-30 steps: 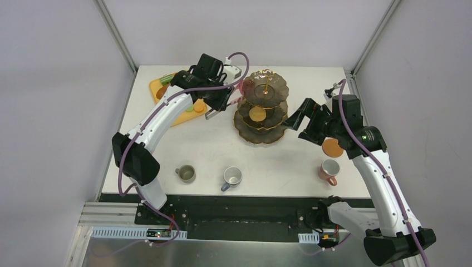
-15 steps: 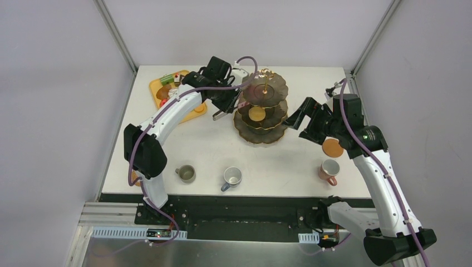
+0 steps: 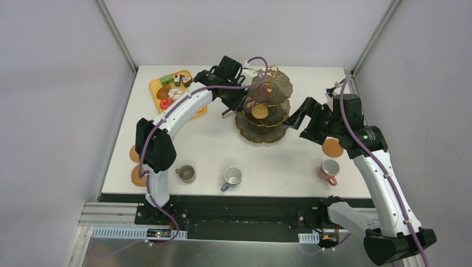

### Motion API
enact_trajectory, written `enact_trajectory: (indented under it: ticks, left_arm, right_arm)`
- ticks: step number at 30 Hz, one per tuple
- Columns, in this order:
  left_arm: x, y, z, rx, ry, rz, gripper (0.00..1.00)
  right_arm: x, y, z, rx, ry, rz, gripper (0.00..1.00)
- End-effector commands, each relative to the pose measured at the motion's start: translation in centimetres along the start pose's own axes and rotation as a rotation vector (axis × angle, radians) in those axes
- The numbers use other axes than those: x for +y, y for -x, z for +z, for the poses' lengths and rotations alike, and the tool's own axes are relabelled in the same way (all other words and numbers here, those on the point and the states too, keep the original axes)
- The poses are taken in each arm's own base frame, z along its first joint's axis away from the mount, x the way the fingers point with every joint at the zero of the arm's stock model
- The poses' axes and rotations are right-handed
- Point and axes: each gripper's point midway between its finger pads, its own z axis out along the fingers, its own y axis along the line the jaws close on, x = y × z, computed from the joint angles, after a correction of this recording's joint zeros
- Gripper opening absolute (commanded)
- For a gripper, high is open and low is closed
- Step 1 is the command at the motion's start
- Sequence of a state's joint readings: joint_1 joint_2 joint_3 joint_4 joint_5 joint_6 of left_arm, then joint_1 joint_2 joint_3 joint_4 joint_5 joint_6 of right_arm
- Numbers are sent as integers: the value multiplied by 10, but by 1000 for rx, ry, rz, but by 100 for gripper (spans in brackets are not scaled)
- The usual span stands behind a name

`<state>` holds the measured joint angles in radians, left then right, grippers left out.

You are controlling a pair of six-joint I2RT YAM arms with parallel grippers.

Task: Serve the afternoon tea
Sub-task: Place the desert on the desert table.

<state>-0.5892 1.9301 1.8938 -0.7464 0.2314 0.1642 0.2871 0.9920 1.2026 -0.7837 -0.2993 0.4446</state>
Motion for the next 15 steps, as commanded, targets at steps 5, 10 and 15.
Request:
enact_trajectory:
  ticks: [5, 10, 15]
  left_arm:
    - [2, 20, -14, -61, 30, 6, 30]
    - [5, 17, -17, -60, 51, 6, 36]
    - [6, 18, -22, -68, 65, 5, 41]
  right_arm:
    - [7, 6, -10, -33, 13, -12, 99]
    - [7, 5, -10, -33, 15, -11, 99]
    - [7, 4, -10, -31, 17, -11, 99]
